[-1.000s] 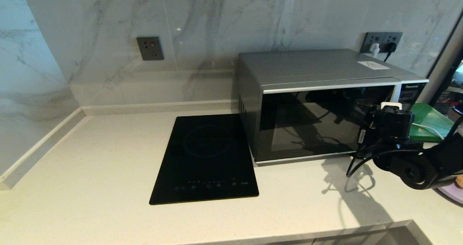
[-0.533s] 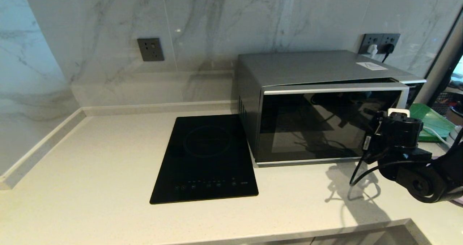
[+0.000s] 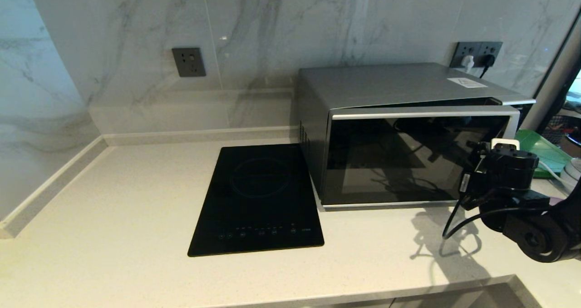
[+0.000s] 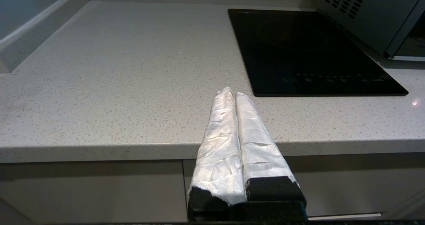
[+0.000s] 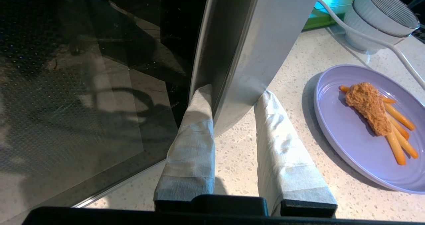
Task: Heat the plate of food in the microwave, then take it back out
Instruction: Open the microwave oven
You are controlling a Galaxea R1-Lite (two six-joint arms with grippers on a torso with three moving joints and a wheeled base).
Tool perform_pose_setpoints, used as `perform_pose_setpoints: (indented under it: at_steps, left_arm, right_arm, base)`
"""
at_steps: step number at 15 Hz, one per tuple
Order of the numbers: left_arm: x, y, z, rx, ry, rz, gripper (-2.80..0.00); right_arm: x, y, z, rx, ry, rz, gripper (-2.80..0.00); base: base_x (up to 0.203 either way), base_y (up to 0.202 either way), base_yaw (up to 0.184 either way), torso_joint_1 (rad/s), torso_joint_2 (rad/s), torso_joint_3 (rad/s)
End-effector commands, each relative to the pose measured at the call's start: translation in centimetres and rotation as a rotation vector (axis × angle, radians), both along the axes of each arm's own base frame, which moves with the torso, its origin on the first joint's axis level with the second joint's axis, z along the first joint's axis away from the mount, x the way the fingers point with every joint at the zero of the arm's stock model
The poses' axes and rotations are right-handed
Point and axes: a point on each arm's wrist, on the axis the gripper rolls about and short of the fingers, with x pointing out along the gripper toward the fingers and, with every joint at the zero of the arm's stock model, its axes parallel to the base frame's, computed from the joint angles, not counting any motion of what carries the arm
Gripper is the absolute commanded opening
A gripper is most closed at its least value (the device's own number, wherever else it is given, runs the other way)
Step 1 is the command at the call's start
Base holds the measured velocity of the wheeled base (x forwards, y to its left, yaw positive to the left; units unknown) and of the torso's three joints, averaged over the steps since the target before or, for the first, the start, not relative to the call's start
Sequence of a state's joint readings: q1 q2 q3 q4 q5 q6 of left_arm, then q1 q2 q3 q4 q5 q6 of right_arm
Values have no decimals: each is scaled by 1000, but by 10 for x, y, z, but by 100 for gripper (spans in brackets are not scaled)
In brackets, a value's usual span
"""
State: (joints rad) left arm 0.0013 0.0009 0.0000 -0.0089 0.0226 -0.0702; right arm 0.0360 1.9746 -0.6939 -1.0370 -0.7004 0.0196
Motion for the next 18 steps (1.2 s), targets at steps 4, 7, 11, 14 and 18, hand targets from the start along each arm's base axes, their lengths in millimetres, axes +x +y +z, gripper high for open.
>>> perform_pose_setpoints:
  at_steps: [4, 7, 11, 14, 18]
  left_arm:
    - [0, 0, 0, 0, 0, 1, -280]
    - [0, 0, 0, 0, 0, 1, -280]
    - [0, 0, 0, 0, 0, 1, -280]
    - [0, 0, 0, 0, 0, 1, -280]
    - [0, 0, 0, 0, 0, 1, -280]
  right_arm:
    - [-7, -1, 6, 1, -18, -6, 0]
    - [-18, 0, 14, 1, -30, 0, 0]
    - [-40, 0, 39, 15, -108, 15, 0]
    - [-65, 1, 74, 22, -213, 35, 0]
    - [-118, 9, 138, 32, -294, 82, 0]
  base:
    - [0, 0, 0, 0, 0, 0]
    - [0, 0, 0, 0, 0, 0]
    - [0, 0, 0, 0, 0, 0]
    - [0, 0, 0, 0, 0, 0]
    - [0, 0, 0, 0, 0, 0]
